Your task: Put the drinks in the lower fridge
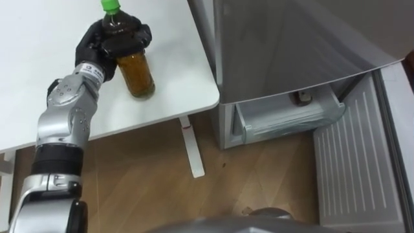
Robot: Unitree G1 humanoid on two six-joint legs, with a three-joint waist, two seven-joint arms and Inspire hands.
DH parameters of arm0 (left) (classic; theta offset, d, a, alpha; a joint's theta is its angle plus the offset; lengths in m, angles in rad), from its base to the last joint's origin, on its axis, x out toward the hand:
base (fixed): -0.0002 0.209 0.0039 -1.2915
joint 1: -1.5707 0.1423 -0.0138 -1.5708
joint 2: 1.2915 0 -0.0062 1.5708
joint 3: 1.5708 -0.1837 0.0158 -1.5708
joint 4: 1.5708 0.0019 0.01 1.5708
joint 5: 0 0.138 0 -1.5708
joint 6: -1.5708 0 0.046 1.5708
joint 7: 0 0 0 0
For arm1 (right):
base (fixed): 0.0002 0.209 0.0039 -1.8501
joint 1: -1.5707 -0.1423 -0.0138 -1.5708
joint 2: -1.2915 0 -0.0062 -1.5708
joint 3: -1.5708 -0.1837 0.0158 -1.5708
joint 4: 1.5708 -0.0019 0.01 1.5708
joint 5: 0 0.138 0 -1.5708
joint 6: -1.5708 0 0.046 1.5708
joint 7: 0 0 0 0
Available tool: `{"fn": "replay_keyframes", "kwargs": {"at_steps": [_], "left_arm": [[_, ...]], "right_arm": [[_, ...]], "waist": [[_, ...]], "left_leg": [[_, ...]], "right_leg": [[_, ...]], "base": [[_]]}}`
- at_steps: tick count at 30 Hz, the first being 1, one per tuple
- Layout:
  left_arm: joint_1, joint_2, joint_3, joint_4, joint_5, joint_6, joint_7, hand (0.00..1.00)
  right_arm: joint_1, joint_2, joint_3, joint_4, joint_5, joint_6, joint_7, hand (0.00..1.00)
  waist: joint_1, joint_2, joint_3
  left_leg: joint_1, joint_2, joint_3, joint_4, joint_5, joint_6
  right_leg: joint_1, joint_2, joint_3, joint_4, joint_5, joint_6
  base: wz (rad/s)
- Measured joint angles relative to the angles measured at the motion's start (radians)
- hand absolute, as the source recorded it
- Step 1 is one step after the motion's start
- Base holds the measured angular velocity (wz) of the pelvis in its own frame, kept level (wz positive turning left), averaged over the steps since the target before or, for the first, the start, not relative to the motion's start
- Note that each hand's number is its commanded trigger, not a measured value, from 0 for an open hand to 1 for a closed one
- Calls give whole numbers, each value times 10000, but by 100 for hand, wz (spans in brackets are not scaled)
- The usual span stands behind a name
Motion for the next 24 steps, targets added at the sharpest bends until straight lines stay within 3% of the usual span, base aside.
{"fn": "replay_keyframes", "kwargs": {"at_steps": [4, 8, 11, 16, 19, 24], "left_arm": [[319, -84, -58, -1702, 4, -30, 156, 100], [1185, -237, -182, -3153, 168, -45, -139, 100], [1463, -448, -178, -3503, 205, -30, -351, 100], [1468, -473, -178, -3836, 432, -28, -574, 100], [1857, -508, -180, -4441, 386, -31, -604, 100], [2281, -942, -397, -4991, 372, -33, -823, 100]], "right_arm": [[-106, 15, 379, -19, 54, -163, 22, 0], [-186, 239, 596, -309, 128, -396, 82, 0], [-230, 344, 788, -585, 81, -391, 375, 0], [-311, 539, 1298, -784, -17, -392, 629, 0], [-218, 585, 1692, -1277, -26, -419, 699, 0], [-344, 623, 2281, -1963, -101, -640, 895, 0]], "waist": [[87, -38, -8], [320, -49, 1], [562, -75, 9], [856, -163, -29], [992, -135, -47], [1168, -128, -48]], "left_leg": [[79, -5, -222, 24, 1, -1], [279, 19, -205, -2, 4, -6], [172, 13, -205, 29, 4, -9], [16, 5, -318, 104, 6, -10], [-98, -24, -416, 109, 6, -9], [-273, -49, -741, 265, 8, -11]], "right_leg": [[165, -25, -200, 8, 7, -7], [356, -4, -233, -22, 6, -8], [258, -10, -225, -22, -2, -21], [257, -15, -260, -135, 12, -33], [245, -31, -372, -141, 14, -34], [196, -67, -721, -138, 15, -36]], "base": [[13], [-1], [0], [6], [13], [18]]}}
